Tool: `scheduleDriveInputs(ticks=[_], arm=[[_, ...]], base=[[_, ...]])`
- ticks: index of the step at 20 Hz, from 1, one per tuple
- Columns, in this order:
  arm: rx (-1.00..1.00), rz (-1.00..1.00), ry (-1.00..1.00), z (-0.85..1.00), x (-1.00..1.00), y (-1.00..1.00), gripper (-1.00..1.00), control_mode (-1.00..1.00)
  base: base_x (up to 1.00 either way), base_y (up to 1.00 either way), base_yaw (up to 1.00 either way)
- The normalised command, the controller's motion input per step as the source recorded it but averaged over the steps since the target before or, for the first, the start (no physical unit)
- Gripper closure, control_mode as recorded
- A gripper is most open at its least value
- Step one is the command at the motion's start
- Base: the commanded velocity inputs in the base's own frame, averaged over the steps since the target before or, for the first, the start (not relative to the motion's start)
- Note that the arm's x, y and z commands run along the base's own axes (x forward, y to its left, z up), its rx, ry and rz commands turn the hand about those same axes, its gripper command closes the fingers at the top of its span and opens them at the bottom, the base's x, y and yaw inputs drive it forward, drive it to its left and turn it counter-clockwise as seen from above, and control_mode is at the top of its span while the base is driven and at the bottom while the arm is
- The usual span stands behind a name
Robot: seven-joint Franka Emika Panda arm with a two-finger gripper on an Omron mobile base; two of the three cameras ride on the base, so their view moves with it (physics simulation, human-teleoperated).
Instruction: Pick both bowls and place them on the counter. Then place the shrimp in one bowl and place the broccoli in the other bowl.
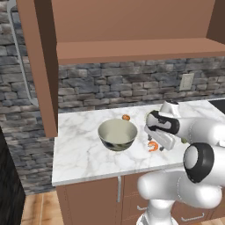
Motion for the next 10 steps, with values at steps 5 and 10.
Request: scheduleDriveInputs(ticks=[5,10], arm=[[-0.04,0.0,0.06,-0.18,0.11,-0.07,-1.0,-1.0],[-0.01,0.0,0.01,-0.23,0.01,-0.04,-1.0,-1.0]], base=[[0.0,0.0,0.0],[0.0,0.0,0.0]])
